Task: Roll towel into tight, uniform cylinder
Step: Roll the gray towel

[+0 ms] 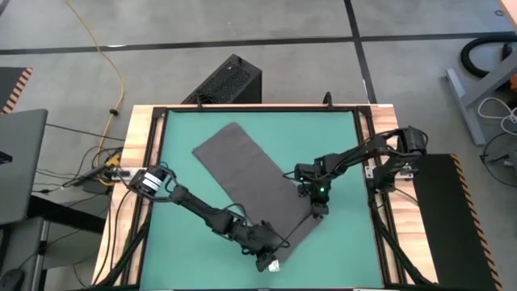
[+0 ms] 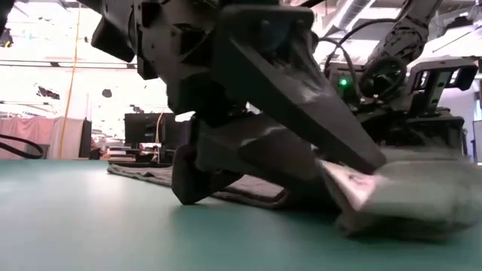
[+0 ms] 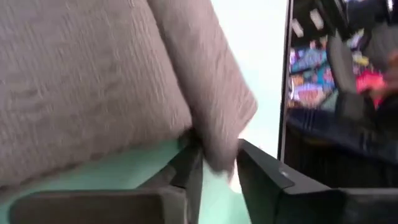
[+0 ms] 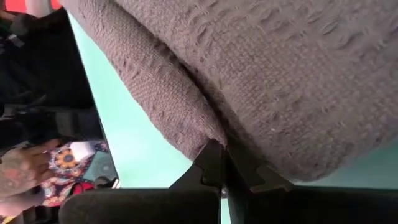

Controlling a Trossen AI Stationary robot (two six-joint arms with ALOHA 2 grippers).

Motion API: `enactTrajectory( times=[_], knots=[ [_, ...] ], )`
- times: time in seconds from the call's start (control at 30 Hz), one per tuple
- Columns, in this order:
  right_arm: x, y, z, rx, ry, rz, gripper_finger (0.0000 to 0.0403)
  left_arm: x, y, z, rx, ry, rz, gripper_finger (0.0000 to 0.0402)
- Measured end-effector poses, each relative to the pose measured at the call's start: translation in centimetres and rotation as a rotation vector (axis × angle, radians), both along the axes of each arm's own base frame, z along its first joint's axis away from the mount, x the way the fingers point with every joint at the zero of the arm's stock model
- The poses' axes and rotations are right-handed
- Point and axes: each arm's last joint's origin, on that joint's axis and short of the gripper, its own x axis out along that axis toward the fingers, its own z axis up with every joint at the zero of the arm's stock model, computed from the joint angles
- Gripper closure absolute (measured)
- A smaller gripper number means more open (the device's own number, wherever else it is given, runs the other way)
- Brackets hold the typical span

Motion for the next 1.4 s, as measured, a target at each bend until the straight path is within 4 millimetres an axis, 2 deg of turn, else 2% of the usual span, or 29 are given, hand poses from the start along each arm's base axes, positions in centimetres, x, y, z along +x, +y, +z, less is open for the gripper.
enactTrajectory(
  times=[0.13,0.23,0.4,0.5,0.6,0.7,0.77,0.93,1.0,1.07,1.17,1.23,1.4],
  knots=[
    [-0.1,0.0,-0.3,0.005,0.024,0.000,0.0382,-0.8,0.5,2.0,0.022,0.018,-0.043,0.0296],
    [0.0,0.0,-0.2,0.010,0.029,-0.008,0.0382,-1.7,0.7,5.4,0.071,-0.024,-0.023,0.0291],
    [0.0,0.1,-0.1,0.033,0.058,-0.043,0.0382,-2.7,-0.3,10.2,0.240,-0.278,0.012,0.0290],
    [0.0,0.1,0.0,0.050,0.055,-0.042,0.0382,-2.8,-1.0,11.3,0.371,-0.416,0.083,0.0290],
    [0.2,-0.1,0.1,0.055,0.051,-0.048,0.0377,-1.6,-0.9,9.3,0.405,-0.427,0.102,0.0290],
    [0.5,-0.2,0.3,0.044,0.044,-0.053,0.0361,0.6,-0.4,7.0,0.390,-0.385,0.077,0.0290],
    [0.7,-0.3,0.5,0.043,0.048,-0.059,0.0345,2.4,-0.3,6.6,0.360,-0.384,0.040,0.0290],
    [1.3,-0.6,1.6,0.025,0.068,-0.043,0.0302,5.2,0.4,4.4,0.414,-0.177,-0.046,0.0290],
    [1.3,-0.8,2.2,0.021,0.093,-0.016,0.0284,5.7,0.8,4.0,0.468,-0.086,-0.064,0.0290],
    [1.0,-1.0,2.6,0.024,0.126,0.004,0.0268,6.2,1.0,4.3,0.485,-0.059,-0.070,0.0290],
    [0.6,-1.2,2.9,0.029,0.165,0.018,0.0248,6.5,1.2,3.5,0.500,-0.034,-0.095,0.0290],
    [0.3,-1.3,3.0,0.036,0.186,0.037,0.0239,6.3,1.3,2.8,0.508,0.003,-0.109,0.0290],
    [-0.7,-1.8,3.6,0.007,0.198,0.130,0.0230,5.9,1.4,2.7,0.513,0.047,-0.128,0.0290]
  ],
)
